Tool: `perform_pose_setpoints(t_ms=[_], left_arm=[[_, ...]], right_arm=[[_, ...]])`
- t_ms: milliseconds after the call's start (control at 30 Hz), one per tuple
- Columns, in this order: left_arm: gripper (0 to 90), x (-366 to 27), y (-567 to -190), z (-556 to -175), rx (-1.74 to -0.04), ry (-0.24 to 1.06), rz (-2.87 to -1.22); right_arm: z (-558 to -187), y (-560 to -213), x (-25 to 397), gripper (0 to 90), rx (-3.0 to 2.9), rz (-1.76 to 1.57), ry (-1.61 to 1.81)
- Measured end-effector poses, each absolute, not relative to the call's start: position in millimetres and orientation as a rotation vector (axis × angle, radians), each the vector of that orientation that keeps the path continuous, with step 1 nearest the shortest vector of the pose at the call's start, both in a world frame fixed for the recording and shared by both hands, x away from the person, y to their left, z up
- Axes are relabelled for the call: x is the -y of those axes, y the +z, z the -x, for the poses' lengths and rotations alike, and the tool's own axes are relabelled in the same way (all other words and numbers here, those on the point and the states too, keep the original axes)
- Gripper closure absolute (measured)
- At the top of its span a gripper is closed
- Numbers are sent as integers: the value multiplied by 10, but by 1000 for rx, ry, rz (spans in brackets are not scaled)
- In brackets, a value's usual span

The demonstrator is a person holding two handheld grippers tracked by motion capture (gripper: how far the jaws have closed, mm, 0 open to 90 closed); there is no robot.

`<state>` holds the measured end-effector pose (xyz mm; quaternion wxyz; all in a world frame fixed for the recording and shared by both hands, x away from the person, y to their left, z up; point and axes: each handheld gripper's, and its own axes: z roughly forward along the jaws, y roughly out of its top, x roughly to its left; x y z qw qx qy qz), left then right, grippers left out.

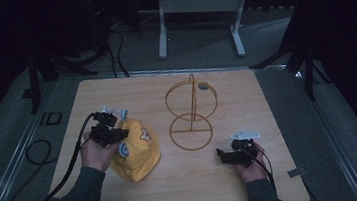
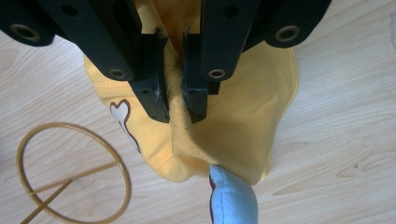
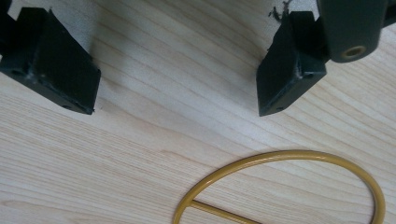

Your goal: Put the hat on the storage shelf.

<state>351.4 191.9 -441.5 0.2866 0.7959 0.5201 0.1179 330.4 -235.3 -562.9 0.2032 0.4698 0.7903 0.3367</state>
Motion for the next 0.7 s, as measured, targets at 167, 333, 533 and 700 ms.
perform_pose_setpoints(t_ms=[167,333,533,700], left_arm=[[828,-1978,-4399,-3573,-1344,290,-2173],[839,-1999,-4377,-3597,-1275,280,-2222],[845,-2046,-4360,-3609,-1220,266,-2265],[846,-2082,-4342,-3615,-1175,266,-2292]], right_arm=[[-3304,-5629,2354,135,-2206,-1311,939],[-3304,-5629,2353,135,-2206,-1311,940],[-3304,-5629,2353,135,-2205,-1312,939],[-3304,-5629,2353,135,-2205,-1312,939]])
